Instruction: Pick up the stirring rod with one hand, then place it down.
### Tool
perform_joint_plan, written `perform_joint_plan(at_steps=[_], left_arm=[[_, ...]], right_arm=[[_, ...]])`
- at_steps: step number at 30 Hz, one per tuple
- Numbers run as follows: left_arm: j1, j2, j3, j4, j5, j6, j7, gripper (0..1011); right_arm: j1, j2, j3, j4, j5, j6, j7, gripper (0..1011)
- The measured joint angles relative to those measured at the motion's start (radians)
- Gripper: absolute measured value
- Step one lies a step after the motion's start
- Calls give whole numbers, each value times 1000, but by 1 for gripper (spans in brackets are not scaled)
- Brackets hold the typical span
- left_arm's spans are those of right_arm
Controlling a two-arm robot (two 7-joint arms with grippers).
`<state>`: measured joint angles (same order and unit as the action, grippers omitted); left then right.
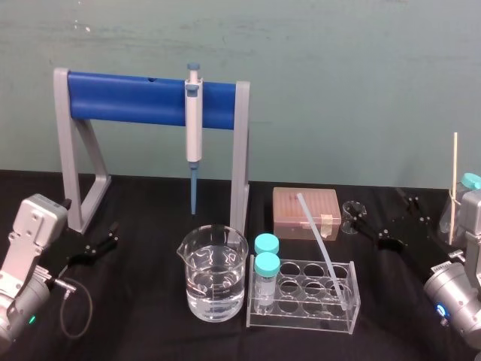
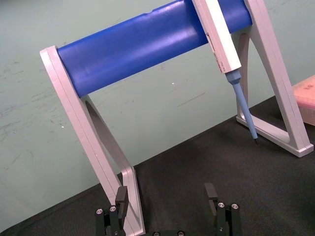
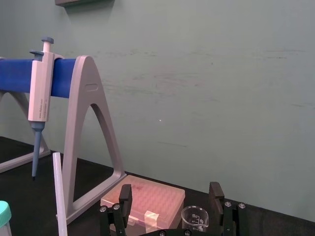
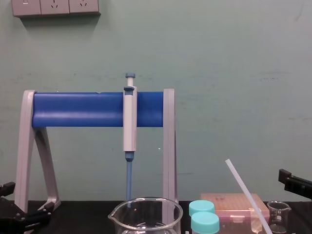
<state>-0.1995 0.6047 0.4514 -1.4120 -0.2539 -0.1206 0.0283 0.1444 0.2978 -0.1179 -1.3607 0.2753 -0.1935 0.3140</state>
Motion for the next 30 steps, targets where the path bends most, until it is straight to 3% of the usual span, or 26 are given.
perform_joint_plan(at_steps=[30], left_arm=[[0,0,0,0,0,0,0,1000]], right_arm=[[0,0,0,1,1,-4,2,1002]])
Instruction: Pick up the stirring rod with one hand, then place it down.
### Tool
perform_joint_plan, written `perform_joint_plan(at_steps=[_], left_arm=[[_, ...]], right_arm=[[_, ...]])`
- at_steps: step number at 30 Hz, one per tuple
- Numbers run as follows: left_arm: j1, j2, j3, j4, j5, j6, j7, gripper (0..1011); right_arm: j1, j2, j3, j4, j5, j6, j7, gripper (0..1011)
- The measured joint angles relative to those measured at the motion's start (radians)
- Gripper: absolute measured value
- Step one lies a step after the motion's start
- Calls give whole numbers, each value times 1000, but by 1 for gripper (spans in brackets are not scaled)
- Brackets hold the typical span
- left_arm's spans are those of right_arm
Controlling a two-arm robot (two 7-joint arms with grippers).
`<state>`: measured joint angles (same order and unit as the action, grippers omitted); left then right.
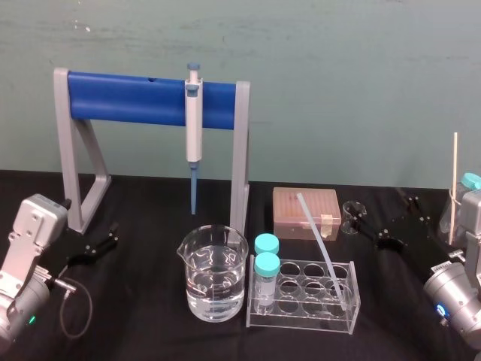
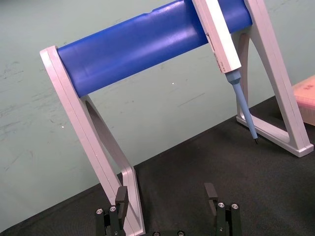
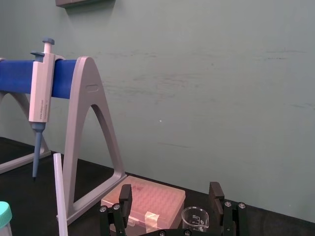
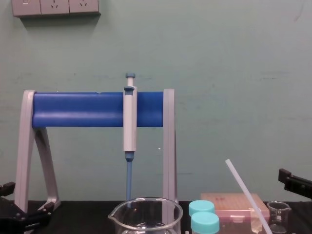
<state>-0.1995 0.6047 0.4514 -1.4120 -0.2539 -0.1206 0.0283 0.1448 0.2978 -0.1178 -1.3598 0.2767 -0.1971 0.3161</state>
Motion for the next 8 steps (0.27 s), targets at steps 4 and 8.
perform_joint_plan(at_steps=[4,8], left_arm=[[0,0,0,0,0,0,0,1000],[0,0,0,0,0,0,0,1000]], right_arm=[[0,0,0,0,0,0,0,1002],[0,0,0,0,0,0,0,1002]])
